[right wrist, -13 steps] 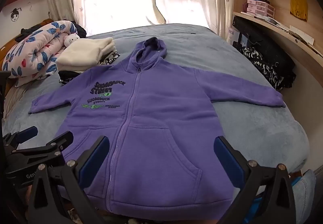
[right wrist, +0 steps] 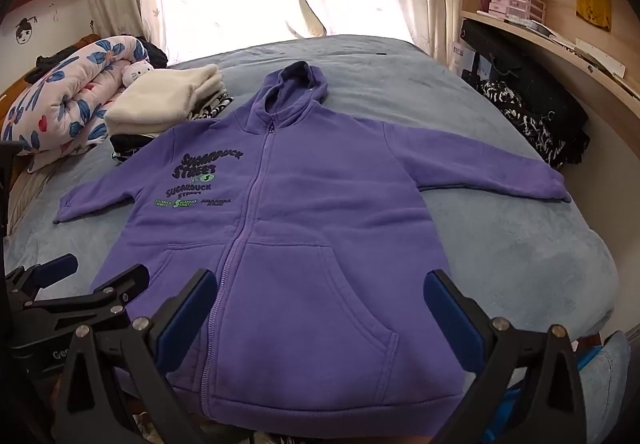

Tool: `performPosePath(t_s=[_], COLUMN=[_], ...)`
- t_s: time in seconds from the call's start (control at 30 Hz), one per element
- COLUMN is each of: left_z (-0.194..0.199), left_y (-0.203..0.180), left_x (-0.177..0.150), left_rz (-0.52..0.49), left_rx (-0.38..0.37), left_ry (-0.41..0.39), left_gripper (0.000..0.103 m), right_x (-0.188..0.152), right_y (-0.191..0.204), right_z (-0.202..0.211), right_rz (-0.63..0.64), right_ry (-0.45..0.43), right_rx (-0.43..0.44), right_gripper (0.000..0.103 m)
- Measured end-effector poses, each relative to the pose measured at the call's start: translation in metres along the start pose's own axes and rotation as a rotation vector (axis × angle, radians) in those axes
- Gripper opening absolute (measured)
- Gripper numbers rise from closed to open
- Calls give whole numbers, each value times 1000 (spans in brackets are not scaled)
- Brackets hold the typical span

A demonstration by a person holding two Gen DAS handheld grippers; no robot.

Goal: Fold large clothes

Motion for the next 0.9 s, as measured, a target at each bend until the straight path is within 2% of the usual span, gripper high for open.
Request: performPosePath(t_s=[0.9], left_z=[-2], left_y=[-4], left_x=[-5], left_rz=[-16], left_rx=[-6], left_ry=[9], left_gripper=[102], right_x=[-9], right_y=[0], right_z=[-8], right_rz=[2], right_ry=[27], right_rx=[-1], right_gripper=[103])
Point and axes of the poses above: each gripper's, at about its wrist camera, not at the fingertips, and z roughly against the way its jaws point, y to its left, x to its top, the point moved 3 cm from there along -z, roughly the way its jaws point, and after that the axes turned 10 degrees about -y, right-handed, at the moved point
